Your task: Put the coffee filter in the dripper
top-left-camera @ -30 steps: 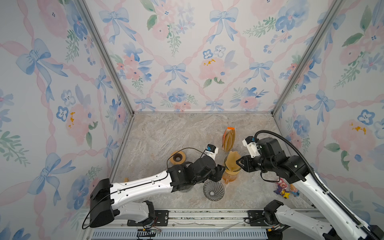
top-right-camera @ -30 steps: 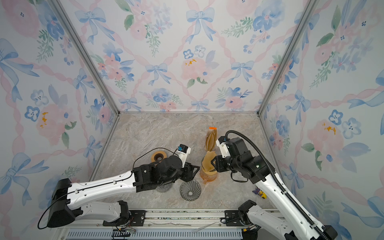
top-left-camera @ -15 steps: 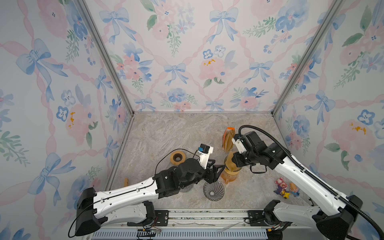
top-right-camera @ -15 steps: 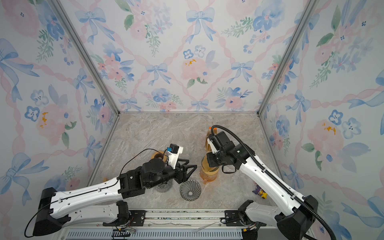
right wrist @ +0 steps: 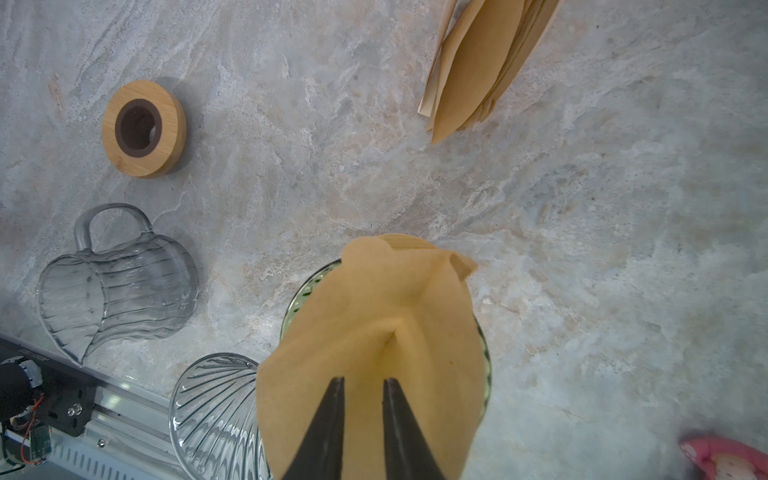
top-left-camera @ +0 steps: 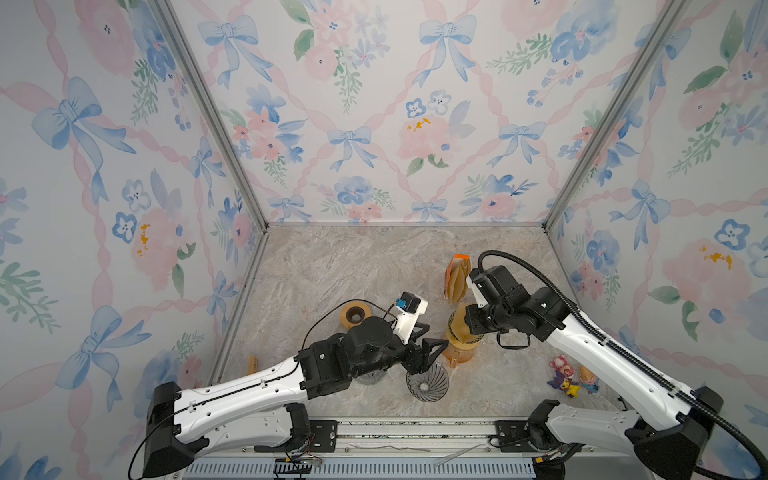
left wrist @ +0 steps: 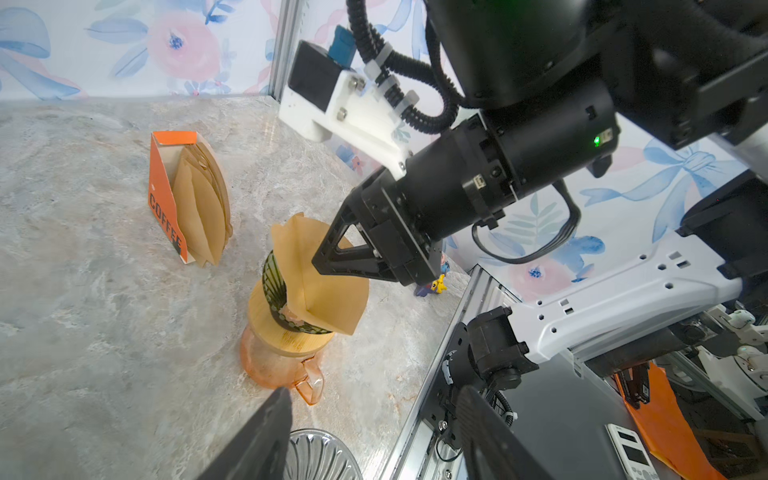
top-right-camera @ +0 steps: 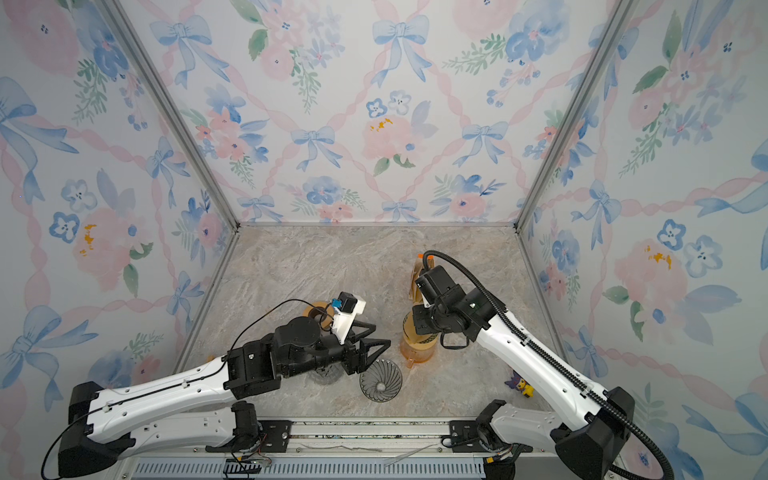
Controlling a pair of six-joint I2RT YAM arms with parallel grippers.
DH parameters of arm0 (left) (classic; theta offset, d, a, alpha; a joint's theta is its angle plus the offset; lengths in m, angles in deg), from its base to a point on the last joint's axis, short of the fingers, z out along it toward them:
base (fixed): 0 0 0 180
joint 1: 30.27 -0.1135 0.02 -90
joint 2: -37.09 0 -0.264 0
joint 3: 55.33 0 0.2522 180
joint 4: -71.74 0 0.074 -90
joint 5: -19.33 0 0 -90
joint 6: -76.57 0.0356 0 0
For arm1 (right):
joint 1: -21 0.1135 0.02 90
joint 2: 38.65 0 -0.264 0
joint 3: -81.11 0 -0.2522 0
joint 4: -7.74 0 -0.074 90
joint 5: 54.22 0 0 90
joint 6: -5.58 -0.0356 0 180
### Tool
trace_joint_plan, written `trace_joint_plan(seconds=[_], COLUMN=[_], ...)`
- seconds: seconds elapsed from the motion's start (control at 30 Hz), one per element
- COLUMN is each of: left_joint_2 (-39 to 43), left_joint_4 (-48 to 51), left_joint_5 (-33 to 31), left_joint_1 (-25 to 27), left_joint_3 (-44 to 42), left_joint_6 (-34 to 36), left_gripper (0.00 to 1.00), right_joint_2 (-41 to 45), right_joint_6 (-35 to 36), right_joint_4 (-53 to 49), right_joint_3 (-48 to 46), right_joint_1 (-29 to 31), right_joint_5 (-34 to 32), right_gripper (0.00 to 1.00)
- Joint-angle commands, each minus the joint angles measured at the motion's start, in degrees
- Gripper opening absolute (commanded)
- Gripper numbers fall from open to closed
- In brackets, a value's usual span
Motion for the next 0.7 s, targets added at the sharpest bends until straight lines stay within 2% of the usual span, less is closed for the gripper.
trace_joint_plan(seconds=[0.0, 0.17, 0.37, 0.53, 0.6, 0.67], left_joint_2=[-1.0, -2.3, -5.0, -6.3, -6.3, -5.9], left_joint_4=[-0.1, -5.5, -12.5, -14.3, -14.3, -14.2], left_joint_5=[0.5, -0.4, -2.0, -2.7, -3.1, -3.5], left_joint_1=[-0.4, -0.2, 0.0, 0.3, 0.8, 1.0], left_joint_3=[0.0, -1.8, -4.7, -5.8, -5.8, -5.8], left_joint_6=[0.4, -1.2, -4.1, -6.2, -6.8, -7.2], left_gripper=[0.67, 0.67, 0.68, 0.7, 0.72, 0.78], right_joint_2=[-1.1, -0.2, 0.0, -1.2, -1.7, -2.0], right_joint_6=[-0.9, -1.8, 0.4, 1.5, 1.8, 2.1], right_joint_4=[-0.9, 0.9, 2.1, 3.9, 4.3, 4.9], right_joint_3=[-0.9, -3.9, -5.1, -6.4, -6.6, -6.9], right_joint_1=[0.7, 0.9, 0.9, 0.9, 0.9, 0.9], right_joint_5=[-1.6, -2.3, -2.3, -2.2, -2.3, -2.3], right_gripper=[0.21, 0.25, 0.3, 0.32, 0.32, 0.32])
